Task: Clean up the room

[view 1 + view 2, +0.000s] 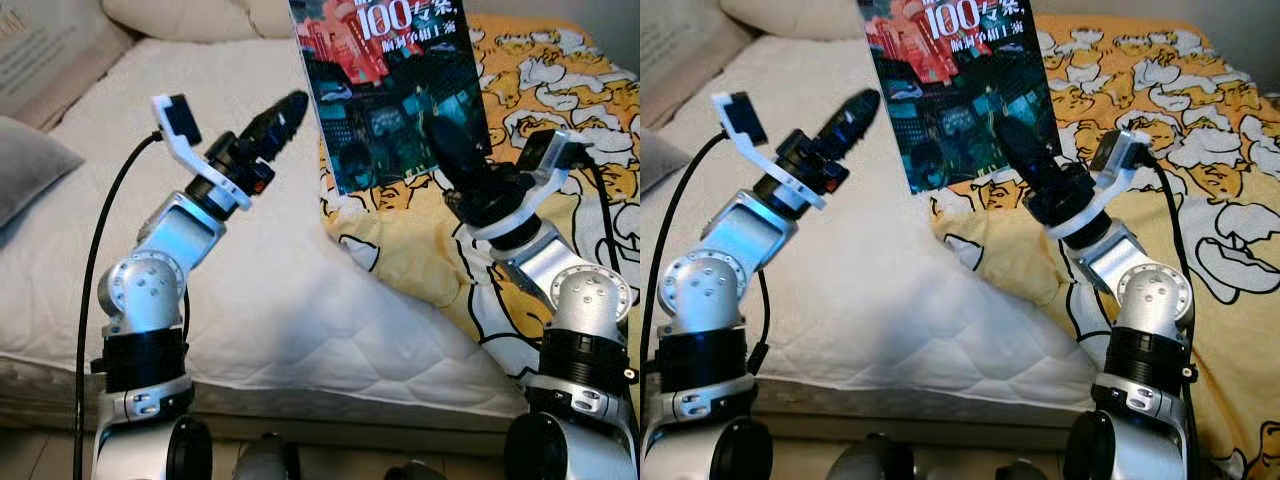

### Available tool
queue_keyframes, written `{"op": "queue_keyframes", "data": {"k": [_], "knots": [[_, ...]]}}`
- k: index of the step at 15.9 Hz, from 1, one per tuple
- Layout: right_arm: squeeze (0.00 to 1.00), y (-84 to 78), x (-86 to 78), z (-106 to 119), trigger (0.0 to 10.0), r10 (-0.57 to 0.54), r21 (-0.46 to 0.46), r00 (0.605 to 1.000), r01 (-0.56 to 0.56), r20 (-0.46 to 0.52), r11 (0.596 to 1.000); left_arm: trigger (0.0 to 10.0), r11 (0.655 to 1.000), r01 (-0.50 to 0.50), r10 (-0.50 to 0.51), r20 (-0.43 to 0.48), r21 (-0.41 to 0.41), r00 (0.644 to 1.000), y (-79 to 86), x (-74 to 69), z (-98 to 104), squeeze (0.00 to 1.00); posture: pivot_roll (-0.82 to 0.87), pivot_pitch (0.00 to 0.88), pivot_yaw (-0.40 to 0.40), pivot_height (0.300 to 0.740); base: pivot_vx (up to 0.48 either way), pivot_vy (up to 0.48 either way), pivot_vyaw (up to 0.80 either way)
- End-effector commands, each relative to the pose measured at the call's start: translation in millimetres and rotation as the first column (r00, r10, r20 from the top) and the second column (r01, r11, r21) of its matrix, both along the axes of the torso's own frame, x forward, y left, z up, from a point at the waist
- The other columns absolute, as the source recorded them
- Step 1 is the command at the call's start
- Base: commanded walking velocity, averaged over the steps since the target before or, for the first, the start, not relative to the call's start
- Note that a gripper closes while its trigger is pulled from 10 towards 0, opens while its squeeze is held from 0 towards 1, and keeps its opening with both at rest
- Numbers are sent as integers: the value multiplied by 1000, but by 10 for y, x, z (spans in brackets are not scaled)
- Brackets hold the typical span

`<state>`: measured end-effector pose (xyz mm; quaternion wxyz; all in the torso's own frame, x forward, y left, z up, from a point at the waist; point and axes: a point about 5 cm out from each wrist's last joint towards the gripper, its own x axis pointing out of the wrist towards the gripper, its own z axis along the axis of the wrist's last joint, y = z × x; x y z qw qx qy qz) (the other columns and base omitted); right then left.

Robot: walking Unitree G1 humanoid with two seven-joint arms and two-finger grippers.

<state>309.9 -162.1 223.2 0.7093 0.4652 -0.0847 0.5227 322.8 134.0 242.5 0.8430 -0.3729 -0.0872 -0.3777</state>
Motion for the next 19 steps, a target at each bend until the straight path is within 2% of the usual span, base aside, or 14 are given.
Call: {"op": "queue_keyframes", "data": {"k": [1, 4, 5, 8, 10, 11, 12, 13, 14, 15, 16, 17, 18, 19], "knots": [[0, 1, -46, 92, 0, 8, 20, 999, -9, 47, 1000, 10000, 1000, 16, -16, -3, 8, 1000, -13, 11, -5, 1000, -9, 0, 79, 740, 0, 0, 0], [0, 23, -91, 97, 0, 9, 23, 999, -10, 37, 1000, 10000, 993, 101, -100, 24, -64, 995, -87, -44, 35, 1000, -11, 0, 81, 740, 0, 0, 0], [0, 39, -106, 97, 0, 11, 24, 999, -11, 32, 1000, 10000, 986, 117, -114, 30, -118, 993, -99, -59, 60, 1000, -12, 0, 82, 740, 0, 0, 0], [0, 71, -108, 71, 0, 9, 18, 1000, -9, 13, 1000, 10000, 971, 140, -135, 42, -195, 990, -94, -80, 85, 1000, -13, 0, 83, 740, 0, 0, 0], [0, 69, -106, 57, 0, 5, 17, 1000, -5, 3, 1000, 10000, 954, 171, -161, 60, -245, 985, -92, -105, 113, 1000, -12, 0, 81, 740, 0, 0, 0], [0, 65, -100, 55, 0, -3, 22, 1000, 3, -7, 1000, 10000, 933, 185, -174, 63, -309, 983, -68, -115, 134, 988, -12, 0, 81, 740, 0, 0, 0], [0, 62, -92, 57, 0, -7, 27, 1000, 7, -13, 1000, 10000, 921, 195, -183, 65, -338, 981, -54, -124, 142, 949, -10, 0, 80, 740, 0, 0, 0], [0, 65, -88, 60, 0, -6, 28, 1000, 7, -14, 1000, 10000, 916, 213, -201, 71, -340, 977, -64, -137, 145, 780, -10, 0, 80, 740, 0, 0, 0], [0, 84, -87, 58, 0, -2, 23, 1000, 3, -14, 1000, 10000, 920, 227, -214, 76, -319, 974, -93, -154, 141, 741, -9, 0, 82, 740, 0, 0, 0], [0, 101, -90, 58, 0, 4, 23, 1000, -4, -13, 1000, 10000, 925, 242, -231, 72, -293, 970, -130, -166, 126, 596, -7, 0, 82, 740, 0, 0, 0], [0, 120, -96, 60, 0, 10, 25, 1000, -10, -12, 1000, 10000, 948, 226, -221, 46, -225, 974, -182, -157, 74, 541, -7, 0, 84, 740, 0, 0, 0], [0, 130, -100, 61, 0, 12, 26, 1000, -12, -11, 1000, 10000, 964, 203, -203, 20, -173, 979, -216, -138, 21, 212, -8, 0, 85, 740, 0, 0, 0], [0, 145, -108, 63, 0, 16, 26, 1000, -16, -11, 1000, 10000, 980, 163, -166, -21, -111, 986, -253, -102, -56, 0, -11, 0, 87, 740, 0, 0, 0], [0, 162, -122, 53, 0, 22, 11, 1000, -22, -10, 1000, 10000, 985, 140, -145, -42, -96, 989, -256, -81, -88, 0, -13, 0, 88, 740, 0, 0, 0]]}}
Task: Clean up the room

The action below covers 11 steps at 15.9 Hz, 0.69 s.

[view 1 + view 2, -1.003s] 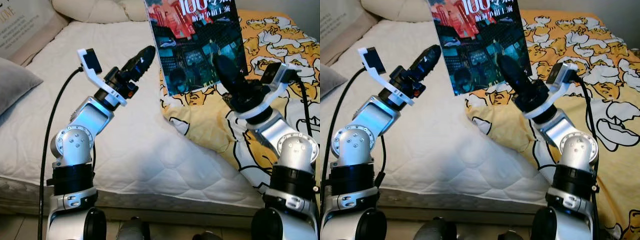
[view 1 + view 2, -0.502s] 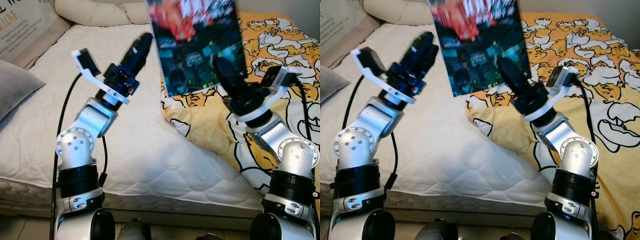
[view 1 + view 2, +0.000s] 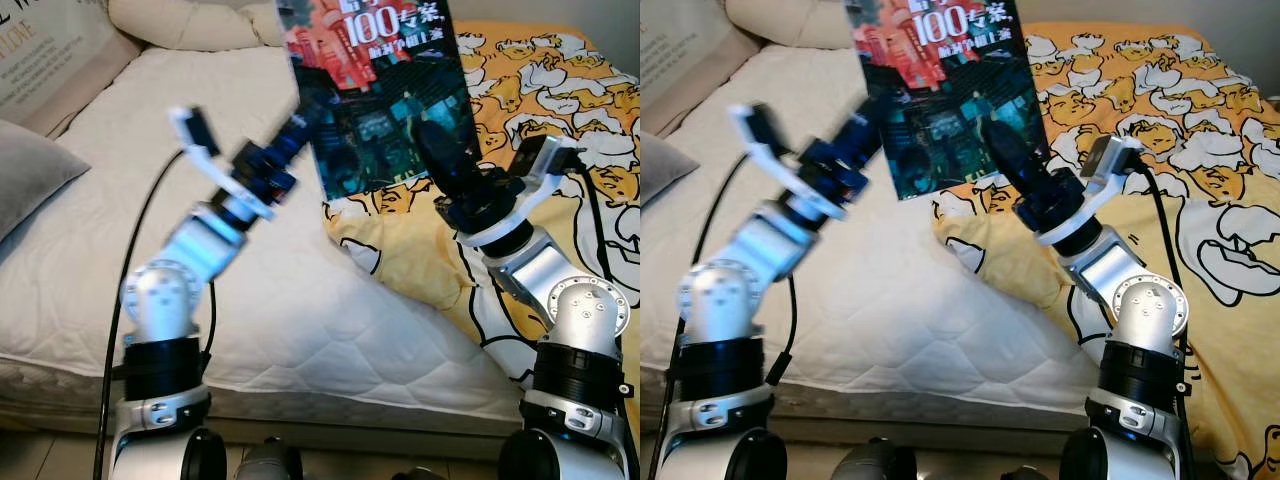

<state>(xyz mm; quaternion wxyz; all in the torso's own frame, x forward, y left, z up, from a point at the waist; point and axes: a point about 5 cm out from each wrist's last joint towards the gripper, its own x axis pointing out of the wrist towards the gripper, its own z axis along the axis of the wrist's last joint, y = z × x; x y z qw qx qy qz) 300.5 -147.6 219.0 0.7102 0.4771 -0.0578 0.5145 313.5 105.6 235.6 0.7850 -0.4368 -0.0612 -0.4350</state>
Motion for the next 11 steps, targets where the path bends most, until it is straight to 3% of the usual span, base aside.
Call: {"op": "queue_keyframes", "data": {"k": [1, 3, 4, 5, 8, 9, 11], "knots": [[0, 44, -49, 70, 0, 19, -3, 999, -19, 46, 1000, 10000, 999, -33, 33, -1, 37, 999, 29, 12, -18, 0, -15, 0, 87, 740, 0, 0, 0], [0, 106, -90, -29, 0, 42, -73, 999, -40, 21, 997, 10000, 1000, -6, 6, 42, 16, 999, 19, -32, 38, 0, -16, 0, 82, 740, 0, 0, 0], [0, 124, -104, -75, 0, 43, -93, 999, -42, 8, 995, 3843, 1000, 2, -3, 50, 15, 999, 20, -46, 40, 0, -15, 0, 81, 740, 0, 0, 0], [0, 132, -124, -117, 0, 42, -90, 999, -42, -8, 995, 0, 1000, 11, -12, 46, 21, 999, 28, -69, 12, 0, -12, 0, 81, 740, 0, 0, 0], [0, 150, -190, -231, 0, 36, -80, 998, -39, -43, 996, 0, 999, 10, -9, -10, 43, 1000, 94, -161, -130, 0, -13, 0, 84, 740, 0, 0, 0], [0, 158, -241, -294, 0, 40, -77, 998, -44, -55, 996, 0, 993, 23, -16, -55, 117, 998, 120, -239, -282, 0, -5, 0, 76, 740, 0, 0, 0], [0, 177, -304, -349, 0, 55, -73, 996, -60, -64, 996, 0, 991, 17, -6, -85, 136, 996, 159, -315, -393, 0, -2, 0, 71, 740, 0, 0, 0]]}}
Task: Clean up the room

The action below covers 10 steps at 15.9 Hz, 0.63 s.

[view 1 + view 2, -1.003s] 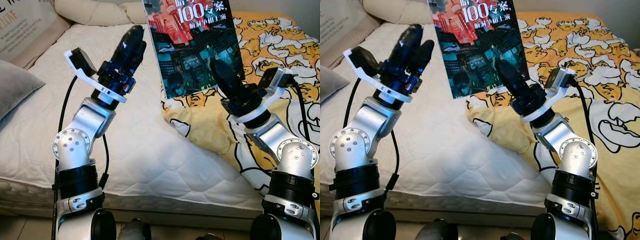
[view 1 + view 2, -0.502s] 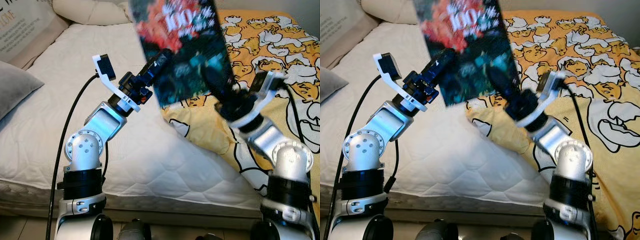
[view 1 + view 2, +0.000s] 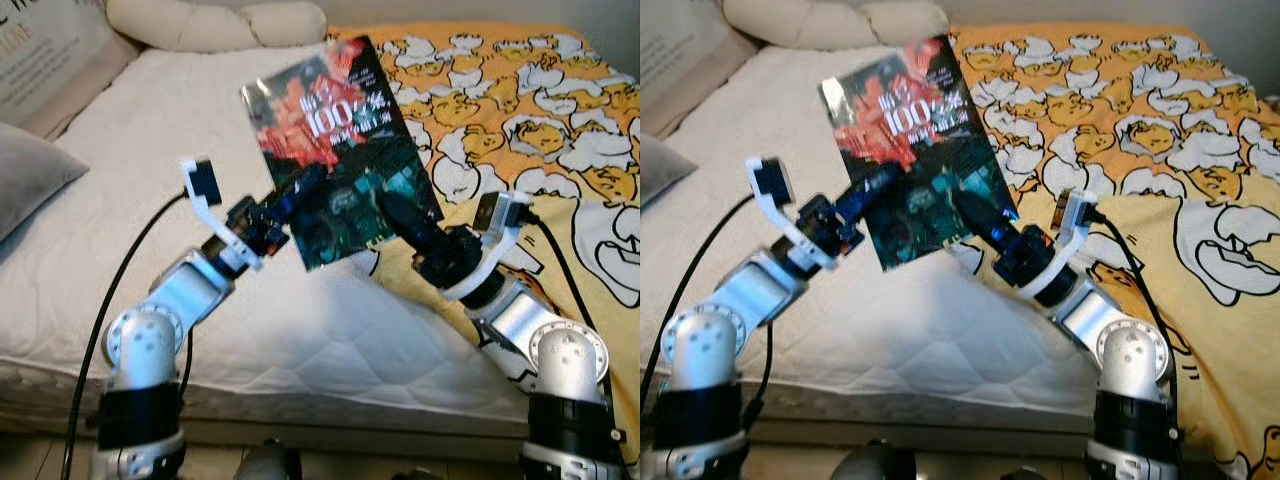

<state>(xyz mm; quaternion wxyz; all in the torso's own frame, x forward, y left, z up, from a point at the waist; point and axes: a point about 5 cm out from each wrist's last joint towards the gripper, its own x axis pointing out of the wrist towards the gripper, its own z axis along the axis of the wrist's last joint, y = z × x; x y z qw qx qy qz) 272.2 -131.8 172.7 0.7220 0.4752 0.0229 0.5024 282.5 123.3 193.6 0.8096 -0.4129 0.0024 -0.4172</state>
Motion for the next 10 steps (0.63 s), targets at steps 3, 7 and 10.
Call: {"op": "queue_keyframes", "data": {"k": [3, 7, 10], "knots": [[0, 13, -98, 17, 0, 12, 47, 999, -14, 30, 999, 0, 1000, -11, 11, -26, 3, 1000, 46, -152, -68, 0, 6, 0, 65, 740, 0, 0, 0], [0, 28, -111, -11, 0, 21, 53, 999, -23, 23, 998, 0, 994, 82, -83, -15, -74, 996, 41, -237, -37, 0, 10, 0, 64, 740, 0, 0, 0], [0, 15, -118, 0, 0, 32, 46, 999, -33, 30, 998, 0, 994, 98, -99, -18, -40, 995, 49, -197, -51, 0, 6, 0, 67, 740, 0, 0, 0]]}}
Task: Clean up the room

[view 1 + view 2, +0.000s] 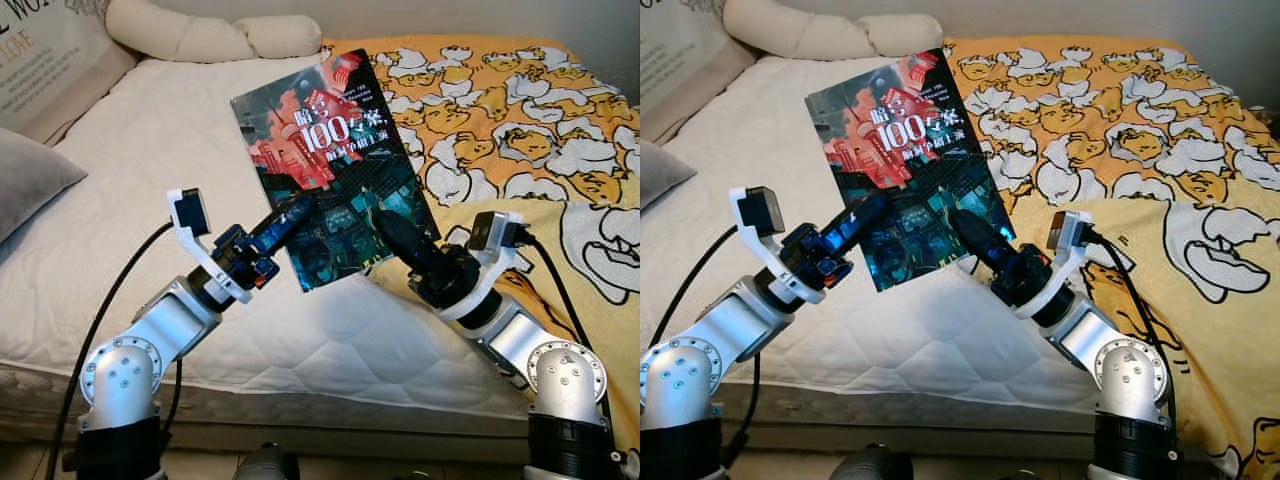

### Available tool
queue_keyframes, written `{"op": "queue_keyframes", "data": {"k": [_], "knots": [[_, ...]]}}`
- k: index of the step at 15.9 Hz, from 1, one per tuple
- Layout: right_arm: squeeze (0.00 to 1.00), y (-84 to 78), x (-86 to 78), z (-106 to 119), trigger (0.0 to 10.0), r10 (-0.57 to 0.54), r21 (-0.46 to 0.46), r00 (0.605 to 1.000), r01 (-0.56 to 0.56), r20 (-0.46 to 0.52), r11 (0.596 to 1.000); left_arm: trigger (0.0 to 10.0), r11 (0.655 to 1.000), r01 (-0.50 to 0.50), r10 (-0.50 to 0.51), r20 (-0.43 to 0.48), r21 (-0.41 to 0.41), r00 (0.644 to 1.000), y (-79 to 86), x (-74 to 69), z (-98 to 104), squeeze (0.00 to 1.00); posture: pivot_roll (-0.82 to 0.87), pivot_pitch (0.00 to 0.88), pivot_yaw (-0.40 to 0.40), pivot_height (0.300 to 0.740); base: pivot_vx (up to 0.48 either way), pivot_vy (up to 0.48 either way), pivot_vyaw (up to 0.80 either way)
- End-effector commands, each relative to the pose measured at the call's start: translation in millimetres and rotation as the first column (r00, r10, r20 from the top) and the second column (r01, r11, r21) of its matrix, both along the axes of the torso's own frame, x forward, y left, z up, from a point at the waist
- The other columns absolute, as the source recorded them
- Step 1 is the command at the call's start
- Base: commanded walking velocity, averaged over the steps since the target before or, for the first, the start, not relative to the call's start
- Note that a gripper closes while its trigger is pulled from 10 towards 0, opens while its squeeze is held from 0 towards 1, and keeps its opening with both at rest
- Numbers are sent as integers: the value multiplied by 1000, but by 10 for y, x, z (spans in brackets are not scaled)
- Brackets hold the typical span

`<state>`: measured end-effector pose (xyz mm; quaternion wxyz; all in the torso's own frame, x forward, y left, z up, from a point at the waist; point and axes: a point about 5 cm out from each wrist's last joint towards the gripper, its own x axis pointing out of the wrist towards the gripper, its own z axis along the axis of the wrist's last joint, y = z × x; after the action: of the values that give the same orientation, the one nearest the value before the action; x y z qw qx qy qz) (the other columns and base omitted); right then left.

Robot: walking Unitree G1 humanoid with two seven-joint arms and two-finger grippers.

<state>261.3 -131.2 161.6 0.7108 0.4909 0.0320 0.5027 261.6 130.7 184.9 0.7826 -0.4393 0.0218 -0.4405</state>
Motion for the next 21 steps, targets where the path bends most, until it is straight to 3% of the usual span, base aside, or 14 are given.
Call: {"op": "queue_keyframes", "data": {"k": [1, 5, 10, 11, 12, 13, 18, 21], "knots": [[0, 9, -9, 111, 0, 11, 23, 998, -13, 59, 1000, 0, 1000, 23, -23, 15, 9, 1000, -25, 12, 35, 0, 6, 0, 67, 740, 0, 0, 0], [0, -11, 2, 120, 0, 9, 17, 998, -10, 67, 1000, 0, 1000, 13, -14, 23, 25, 1000, -11, 48, 57, 0, 3, 0, 69, 740, 0, 0, 0], [0, 1, 18, 125, 0, 11, 5, 997, -11, 71, 1000, 0, 994, -12, 14, -15, 113, 1000, -55, 108, 23, 0, 6, 0, 67, 740, 0, 0, 0], [0, 9, 32, 105, 10000, -9, -41, 997, 12, 71, 999, 0, 992, -17, 18, -4, 124, 1000, -65, 113, 40, 0, 5, 0, 69, 740, 0, 0, 0], [541, 12, 37, 89, 10000, -2, -38, 999, 4, 54, 999, 0, 990, -34, 35, 1, 133, 999, -72, 125, 63, 0, 4, 0, 71, 740, 0, 0, 0], [1000, -2, 56, 54, 10000, -12, -34, 1000, 13, 24, 999, 0, 988, -67, 67, 5, 142, 998, -68, 146, 89, 0, 2, 0, 72, 740, 0, 0, 0], [1000, -157, 54, -120, 10000, -102, -62, 994, 99, -45, 993, 0, 959, -223, 222, 24, 176, 975, 60, 279, 102, 0, -2, 0, 61, 740, 0, 0, 0], [1000, -346, -74, -255, 10000, -158, -63, 983, 153, -93, 986, 0, 939, -286, 292, -3, 192, 956, 173, 338, 81, 0, -1, 0, 55, 740, 0, 0, 0]]}}
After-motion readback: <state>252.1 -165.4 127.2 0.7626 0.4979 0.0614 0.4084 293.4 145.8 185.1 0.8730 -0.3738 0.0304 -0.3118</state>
